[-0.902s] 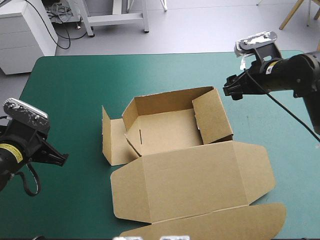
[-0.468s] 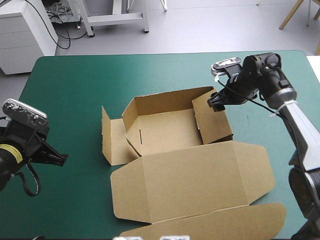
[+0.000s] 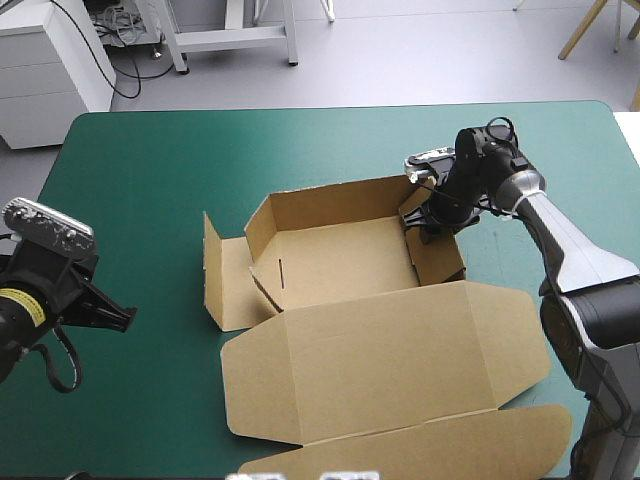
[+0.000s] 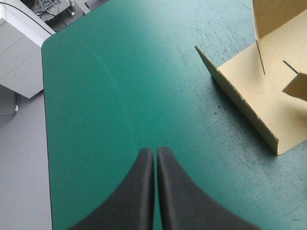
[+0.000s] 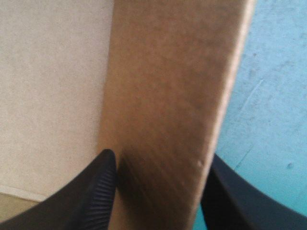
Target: Fold the box
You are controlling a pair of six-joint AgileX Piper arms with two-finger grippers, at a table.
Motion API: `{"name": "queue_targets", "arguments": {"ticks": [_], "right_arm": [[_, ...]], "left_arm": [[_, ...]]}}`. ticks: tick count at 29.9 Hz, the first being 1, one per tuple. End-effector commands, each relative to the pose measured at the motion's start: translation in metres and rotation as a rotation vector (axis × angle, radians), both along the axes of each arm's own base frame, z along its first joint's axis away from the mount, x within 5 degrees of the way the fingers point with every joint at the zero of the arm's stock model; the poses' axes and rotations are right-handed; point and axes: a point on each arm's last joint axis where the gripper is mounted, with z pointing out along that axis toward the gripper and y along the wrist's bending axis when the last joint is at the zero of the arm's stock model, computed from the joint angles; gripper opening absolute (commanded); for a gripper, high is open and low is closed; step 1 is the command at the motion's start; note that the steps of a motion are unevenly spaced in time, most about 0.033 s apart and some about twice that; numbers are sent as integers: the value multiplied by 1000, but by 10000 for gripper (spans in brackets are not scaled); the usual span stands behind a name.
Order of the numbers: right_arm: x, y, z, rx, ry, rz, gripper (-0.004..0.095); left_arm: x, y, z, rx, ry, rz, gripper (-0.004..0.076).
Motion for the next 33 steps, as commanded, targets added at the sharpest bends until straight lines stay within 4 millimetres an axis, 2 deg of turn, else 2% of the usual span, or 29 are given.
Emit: {"name": "queue_targets", "arguments": {"ticks": [1, 4, 9, 15, 19, 25, 28, 33], "right_arm": [[-3, -2, 25, 26, -79, 0, 208], [-3, -2, 25, 24, -80, 9, -24], [-4, -6, 29, 25, -93, -3, -19], [-17, -35, 67, 55, -190, -14, -19], [-40, -63, 109, 92, -306, -49, -19], [-77, -96, 158, 136, -459, -103, -19], [-95, -105, 177, 143, -527, -111, -20], [-112, -111, 192, 154, -584, -127, -20]], "left_arm": [[0, 2, 12, -20, -82, 0, 5], [0, 2, 12, -20, -82, 0, 5], [0, 2, 12, -21, -86, -1, 5], [-1, 2, 11, -15, -74, 6, 5], [1, 4, 11, 11, -77, 20, 6], [10, 6, 13, 92, -108, 48, 6], [19, 3, 10, 150, -99, 50, 8], [43, -1, 3, 275, -75, 84, 15]]}}
